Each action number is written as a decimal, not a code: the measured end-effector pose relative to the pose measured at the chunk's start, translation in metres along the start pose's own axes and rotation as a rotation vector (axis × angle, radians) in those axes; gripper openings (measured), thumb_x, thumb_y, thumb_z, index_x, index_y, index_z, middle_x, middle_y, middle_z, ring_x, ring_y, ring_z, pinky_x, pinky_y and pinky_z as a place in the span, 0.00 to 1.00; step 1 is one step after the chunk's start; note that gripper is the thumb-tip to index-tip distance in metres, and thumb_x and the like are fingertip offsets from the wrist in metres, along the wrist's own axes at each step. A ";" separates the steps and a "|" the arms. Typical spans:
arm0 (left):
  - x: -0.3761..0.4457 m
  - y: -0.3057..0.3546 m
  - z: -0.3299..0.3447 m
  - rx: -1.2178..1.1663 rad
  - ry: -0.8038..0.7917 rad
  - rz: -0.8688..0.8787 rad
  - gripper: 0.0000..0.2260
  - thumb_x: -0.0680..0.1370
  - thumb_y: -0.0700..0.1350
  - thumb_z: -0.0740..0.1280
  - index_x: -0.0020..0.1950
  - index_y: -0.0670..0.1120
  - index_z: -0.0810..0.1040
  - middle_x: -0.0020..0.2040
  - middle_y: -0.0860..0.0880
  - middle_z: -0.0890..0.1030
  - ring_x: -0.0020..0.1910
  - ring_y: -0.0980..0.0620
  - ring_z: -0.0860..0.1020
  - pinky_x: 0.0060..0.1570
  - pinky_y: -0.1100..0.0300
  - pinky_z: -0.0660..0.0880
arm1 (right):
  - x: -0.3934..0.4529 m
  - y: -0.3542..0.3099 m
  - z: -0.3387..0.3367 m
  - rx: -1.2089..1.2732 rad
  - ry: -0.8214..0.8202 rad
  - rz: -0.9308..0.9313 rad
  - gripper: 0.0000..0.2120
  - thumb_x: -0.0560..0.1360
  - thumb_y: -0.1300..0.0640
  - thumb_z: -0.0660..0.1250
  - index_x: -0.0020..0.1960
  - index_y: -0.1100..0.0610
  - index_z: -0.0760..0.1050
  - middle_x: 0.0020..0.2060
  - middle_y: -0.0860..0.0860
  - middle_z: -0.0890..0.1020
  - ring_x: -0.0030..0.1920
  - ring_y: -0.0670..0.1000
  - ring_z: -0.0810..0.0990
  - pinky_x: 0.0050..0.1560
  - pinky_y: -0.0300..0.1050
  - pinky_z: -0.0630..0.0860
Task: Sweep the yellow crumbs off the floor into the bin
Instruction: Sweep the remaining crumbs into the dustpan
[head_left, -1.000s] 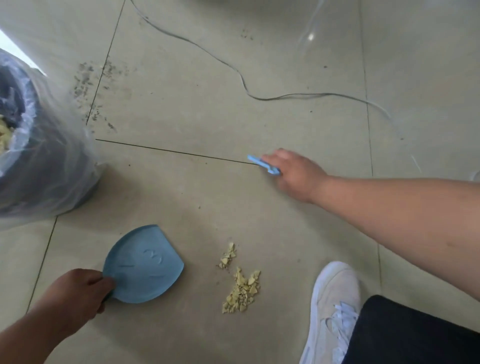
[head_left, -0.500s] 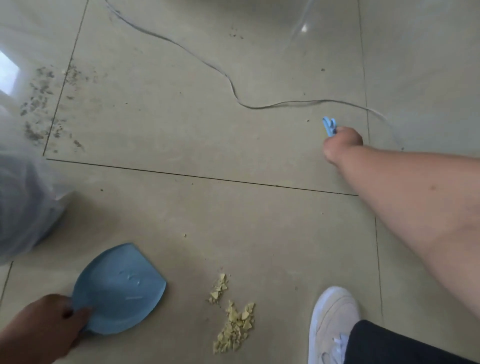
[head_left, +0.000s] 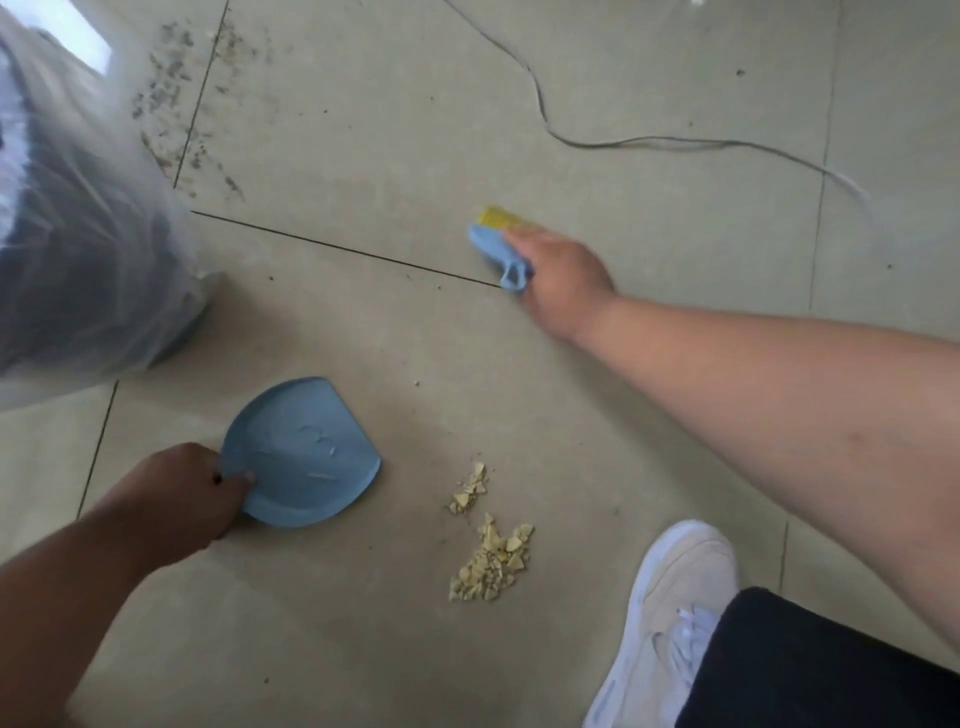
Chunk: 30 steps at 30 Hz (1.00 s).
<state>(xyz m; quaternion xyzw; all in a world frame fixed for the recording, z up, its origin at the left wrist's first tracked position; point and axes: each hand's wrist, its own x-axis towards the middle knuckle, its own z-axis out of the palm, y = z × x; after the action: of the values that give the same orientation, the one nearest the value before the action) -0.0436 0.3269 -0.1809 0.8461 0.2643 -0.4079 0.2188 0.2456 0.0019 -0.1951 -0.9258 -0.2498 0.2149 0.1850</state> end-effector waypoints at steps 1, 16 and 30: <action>-0.001 0.000 0.003 -0.006 0.033 0.002 0.23 0.82 0.51 0.68 0.29 0.44 0.83 0.24 0.49 0.83 0.30 0.48 0.84 0.38 0.54 0.81 | -0.014 -0.017 0.013 -0.007 -0.070 -0.039 0.28 0.76 0.59 0.69 0.75 0.59 0.71 0.74 0.59 0.74 0.73 0.58 0.72 0.75 0.47 0.64; -0.039 -0.018 0.035 -0.038 0.168 -0.052 0.17 0.84 0.54 0.63 0.46 0.45 0.84 0.39 0.44 0.83 0.39 0.43 0.79 0.37 0.55 0.72 | -0.121 -0.051 0.020 0.110 -0.094 -0.084 0.30 0.71 0.64 0.61 0.73 0.60 0.73 0.70 0.58 0.77 0.70 0.59 0.76 0.72 0.46 0.66; -0.019 -0.021 0.021 0.026 0.105 -0.040 0.28 0.83 0.62 0.61 0.31 0.46 0.83 0.24 0.54 0.82 0.28 0.52 0.82 0.37 0.57 0.80 | -0.068 0.129 -0.084 0.024 0.477 0.925 0.12 0.78 0.63 0.61 0.57 0.63 0.79 0.53 0.63 0.83 0.56 0.64 0.82 0.54 0.51 0.76</action>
<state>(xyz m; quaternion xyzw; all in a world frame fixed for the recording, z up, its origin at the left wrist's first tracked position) -0.0793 0.3256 -0.1810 0.8636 0.2870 -0.3709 0.1852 0.2827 -0.1589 -0.1619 -0.9605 0.2370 0.0602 0.1329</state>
